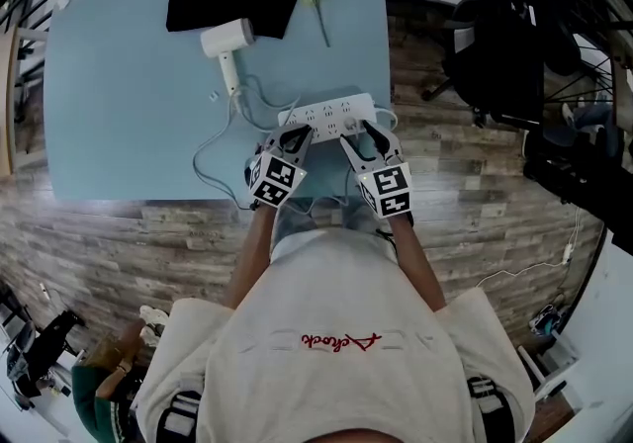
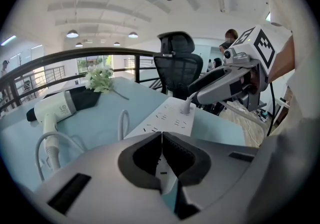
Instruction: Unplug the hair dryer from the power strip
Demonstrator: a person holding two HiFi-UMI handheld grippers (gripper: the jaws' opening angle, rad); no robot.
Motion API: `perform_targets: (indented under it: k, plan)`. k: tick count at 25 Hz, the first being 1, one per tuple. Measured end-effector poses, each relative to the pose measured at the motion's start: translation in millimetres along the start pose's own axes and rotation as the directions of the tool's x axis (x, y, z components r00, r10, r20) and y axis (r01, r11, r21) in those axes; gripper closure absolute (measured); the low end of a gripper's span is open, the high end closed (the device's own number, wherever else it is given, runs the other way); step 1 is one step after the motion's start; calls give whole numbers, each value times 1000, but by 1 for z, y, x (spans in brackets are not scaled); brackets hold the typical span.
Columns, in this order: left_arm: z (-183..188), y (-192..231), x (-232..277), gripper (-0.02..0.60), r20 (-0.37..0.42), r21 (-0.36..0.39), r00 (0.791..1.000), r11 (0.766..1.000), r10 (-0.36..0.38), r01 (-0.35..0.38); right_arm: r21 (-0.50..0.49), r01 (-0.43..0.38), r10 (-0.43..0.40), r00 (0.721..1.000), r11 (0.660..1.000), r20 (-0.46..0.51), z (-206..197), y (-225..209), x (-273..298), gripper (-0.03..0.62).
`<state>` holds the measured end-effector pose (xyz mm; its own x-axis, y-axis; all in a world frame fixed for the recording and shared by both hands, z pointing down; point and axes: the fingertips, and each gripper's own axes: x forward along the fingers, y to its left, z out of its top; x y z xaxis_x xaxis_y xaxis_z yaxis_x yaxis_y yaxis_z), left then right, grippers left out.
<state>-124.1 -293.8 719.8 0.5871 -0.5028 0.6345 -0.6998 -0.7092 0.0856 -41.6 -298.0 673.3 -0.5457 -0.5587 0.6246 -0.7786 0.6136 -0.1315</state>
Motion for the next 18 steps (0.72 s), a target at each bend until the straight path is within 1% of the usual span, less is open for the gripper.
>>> perform_targets:
  k: [3,10,18]
  plan:
    - [0,0,0,572,3,-4,1000,1000,-1,1,-34,26,-27,999,999,-26,-4,1,9,370]
    - [0,0,0,572,5,-6,1000,1000,-10,11,-24,77,-78,995,997,-59,-13,-2,23,373]
    - [-1,0,0,572,8,-6,1000,1000,-16,16,-18,115,-117,988,993,-100,-27,-7,28,418]
